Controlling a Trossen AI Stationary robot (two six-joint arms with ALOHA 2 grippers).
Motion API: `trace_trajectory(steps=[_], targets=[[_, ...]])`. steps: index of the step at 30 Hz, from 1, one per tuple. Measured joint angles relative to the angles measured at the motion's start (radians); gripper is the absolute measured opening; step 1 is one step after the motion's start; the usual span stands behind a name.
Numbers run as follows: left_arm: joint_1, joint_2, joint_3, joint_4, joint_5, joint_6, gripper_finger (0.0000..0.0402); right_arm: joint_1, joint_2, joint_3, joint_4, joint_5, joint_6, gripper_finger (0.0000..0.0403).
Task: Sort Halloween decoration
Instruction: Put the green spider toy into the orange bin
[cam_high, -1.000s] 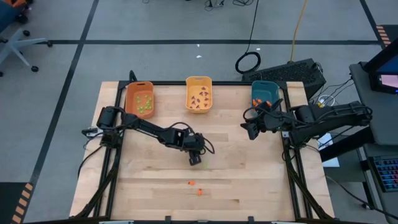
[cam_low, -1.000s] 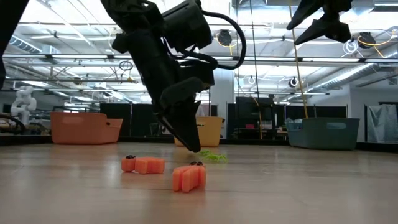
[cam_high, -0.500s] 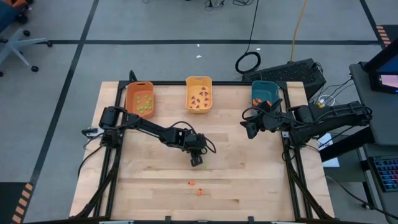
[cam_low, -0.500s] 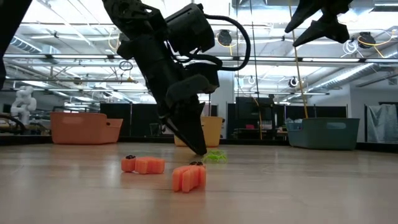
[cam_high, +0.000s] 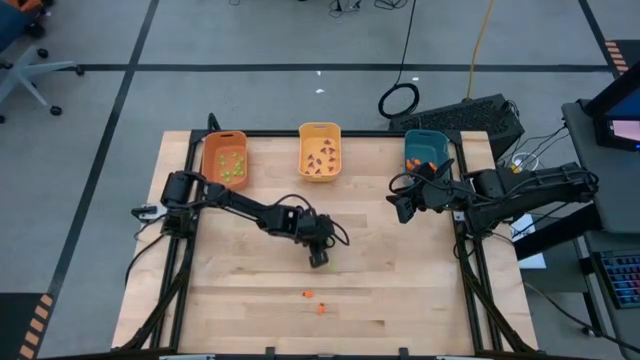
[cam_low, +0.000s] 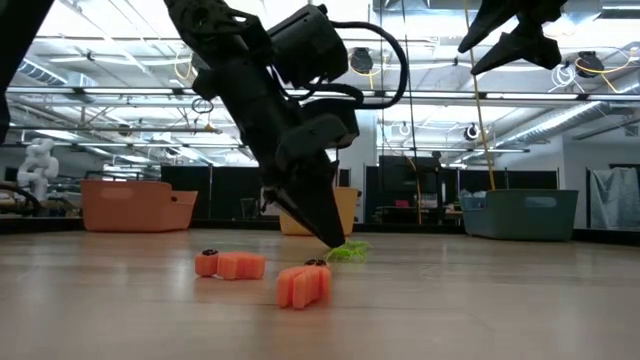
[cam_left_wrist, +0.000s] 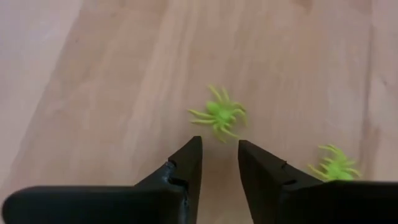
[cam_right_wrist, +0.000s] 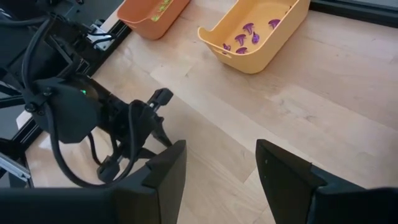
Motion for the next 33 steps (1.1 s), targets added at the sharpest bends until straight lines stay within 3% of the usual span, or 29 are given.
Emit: trace_trajectory(steps=[10, 19, 24, 33], targets=[[0.001, -0.002, -0.001, 0.060, -0.006, -0.001, 0.0167, 0.000, 0.000, 0.000, 0.000, 0.000, -0.002, 0.0178], [0.001, 0.023, 0.000, 0.057, -0.014, -0.001, 0.0173, 0.000, 0.000, 0.000, 0.000, 0.000, -0.003, 0.0178], [0.001, 0.023, 0.000, 0.056, -0.034, 0.000, 0.0150, 0.000, 0.000, 0.000, 0.000, -0.001, -0.007, 0.0178], [0.003, 0.024, 0.000, 0.051, -0.035, 0.125, 0.0058, 0.000, 0.000, 0.000, 0.000, 0.000, -0.015, 0.0178]])
